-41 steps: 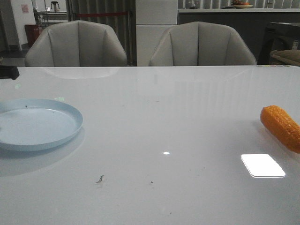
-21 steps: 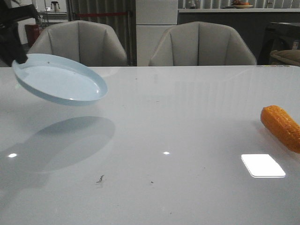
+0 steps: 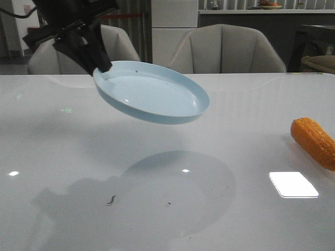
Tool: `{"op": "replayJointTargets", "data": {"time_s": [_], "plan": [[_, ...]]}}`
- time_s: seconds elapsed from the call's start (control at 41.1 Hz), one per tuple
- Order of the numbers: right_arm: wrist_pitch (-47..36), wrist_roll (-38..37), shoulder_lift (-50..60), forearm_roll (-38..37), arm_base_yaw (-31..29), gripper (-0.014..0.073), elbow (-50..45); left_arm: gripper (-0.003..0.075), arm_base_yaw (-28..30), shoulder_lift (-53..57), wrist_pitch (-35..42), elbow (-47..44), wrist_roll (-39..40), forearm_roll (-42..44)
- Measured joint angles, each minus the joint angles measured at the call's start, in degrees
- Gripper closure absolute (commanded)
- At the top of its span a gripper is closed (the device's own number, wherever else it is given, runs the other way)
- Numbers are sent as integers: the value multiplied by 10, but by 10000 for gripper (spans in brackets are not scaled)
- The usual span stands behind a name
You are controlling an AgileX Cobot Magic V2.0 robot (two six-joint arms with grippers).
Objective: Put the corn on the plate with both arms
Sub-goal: 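Carry the plate toward the table center and lower it down, then open the left gripper and lift it away from the plate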
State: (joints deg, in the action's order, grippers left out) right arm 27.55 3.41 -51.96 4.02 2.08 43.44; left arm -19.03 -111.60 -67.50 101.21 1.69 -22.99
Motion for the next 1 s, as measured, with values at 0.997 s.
{"op": "replayJointTargets", "data": {"time_s": [0.997], "plan": [[1, 0, 0, 0, 0, 53, 0, 381, -37, -146, 3, 7, 15, 56]]}}
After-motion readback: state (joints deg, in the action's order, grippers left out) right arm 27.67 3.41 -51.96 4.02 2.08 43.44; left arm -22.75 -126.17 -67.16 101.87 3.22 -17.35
